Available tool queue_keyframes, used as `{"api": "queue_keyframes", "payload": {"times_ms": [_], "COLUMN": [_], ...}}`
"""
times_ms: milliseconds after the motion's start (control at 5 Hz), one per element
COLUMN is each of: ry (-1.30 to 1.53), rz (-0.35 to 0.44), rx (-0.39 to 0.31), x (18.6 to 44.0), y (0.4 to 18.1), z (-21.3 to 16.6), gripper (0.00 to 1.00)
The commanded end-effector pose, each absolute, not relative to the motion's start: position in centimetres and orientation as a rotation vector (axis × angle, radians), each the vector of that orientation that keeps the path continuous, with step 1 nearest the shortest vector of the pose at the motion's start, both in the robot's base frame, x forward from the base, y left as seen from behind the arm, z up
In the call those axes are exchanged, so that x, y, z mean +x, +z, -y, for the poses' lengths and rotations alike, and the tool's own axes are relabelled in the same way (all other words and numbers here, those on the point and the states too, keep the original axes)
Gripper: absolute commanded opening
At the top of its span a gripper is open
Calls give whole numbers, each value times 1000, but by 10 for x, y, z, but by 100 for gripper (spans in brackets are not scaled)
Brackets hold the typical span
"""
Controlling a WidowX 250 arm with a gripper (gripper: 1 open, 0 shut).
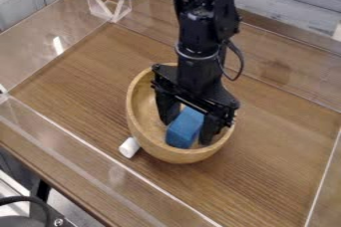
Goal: Remove the blue block from inside the brown bowl and put it on the table
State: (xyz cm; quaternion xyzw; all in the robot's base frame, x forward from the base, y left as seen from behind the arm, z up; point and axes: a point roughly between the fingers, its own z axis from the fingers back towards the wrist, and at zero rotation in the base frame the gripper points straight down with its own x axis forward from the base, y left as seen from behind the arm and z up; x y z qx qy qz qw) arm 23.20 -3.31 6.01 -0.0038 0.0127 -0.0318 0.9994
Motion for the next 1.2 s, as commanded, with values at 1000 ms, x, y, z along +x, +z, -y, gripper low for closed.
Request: {"api": "queue_keyframes", "payload": {"times_ms": [1000], "ry": [-81], "rz": [27], "rx": [-17], "x": [240], "y": [54], "z": [37], "gripper": [100]}}
